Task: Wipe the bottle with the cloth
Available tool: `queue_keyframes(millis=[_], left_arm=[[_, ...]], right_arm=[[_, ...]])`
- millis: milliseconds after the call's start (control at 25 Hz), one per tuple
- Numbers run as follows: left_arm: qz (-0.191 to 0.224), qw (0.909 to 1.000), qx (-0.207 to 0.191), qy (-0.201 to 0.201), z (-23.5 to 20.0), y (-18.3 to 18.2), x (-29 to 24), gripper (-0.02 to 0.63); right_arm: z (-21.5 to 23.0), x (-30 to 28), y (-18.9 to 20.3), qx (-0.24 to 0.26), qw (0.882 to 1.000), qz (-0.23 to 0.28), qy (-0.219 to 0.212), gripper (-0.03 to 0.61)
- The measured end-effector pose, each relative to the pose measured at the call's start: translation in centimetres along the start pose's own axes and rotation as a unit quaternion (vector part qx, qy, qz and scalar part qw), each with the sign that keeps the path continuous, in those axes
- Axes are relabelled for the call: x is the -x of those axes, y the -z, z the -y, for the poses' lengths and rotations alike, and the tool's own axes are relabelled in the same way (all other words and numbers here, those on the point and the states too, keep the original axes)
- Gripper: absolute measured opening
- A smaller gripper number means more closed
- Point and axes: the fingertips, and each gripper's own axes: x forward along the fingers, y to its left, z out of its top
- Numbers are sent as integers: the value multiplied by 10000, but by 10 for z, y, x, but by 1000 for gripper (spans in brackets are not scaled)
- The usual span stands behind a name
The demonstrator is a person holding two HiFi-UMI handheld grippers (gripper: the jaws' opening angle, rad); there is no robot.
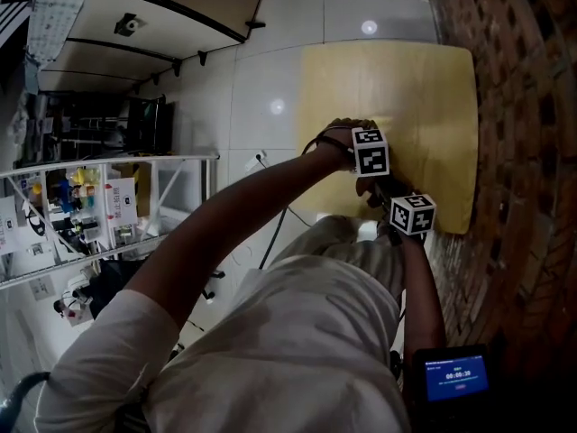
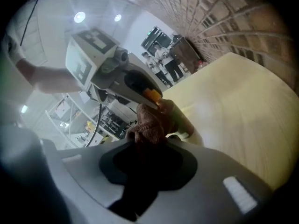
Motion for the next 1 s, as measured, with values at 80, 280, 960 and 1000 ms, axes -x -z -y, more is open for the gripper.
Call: queue_keyframes(millis=[80,280,960,1000], left_arm=[[-36,9997,244,-39,-3,-2,0,170],[-84,9975,703,32,8,-1,-7,168],[-180,9818,1890,-38,-5,9,-9,169],[-167,9794,2012,-58,-5,9,-8,169]], right_arm=[[-1,-14,-13,273,9996,-56,11,83],[13,-42,-8,356,9984,-314,299,81],[52,-36,22,-2152,9715,357,931,78],[43,-32,18,-1800,9797,373,803,78]])
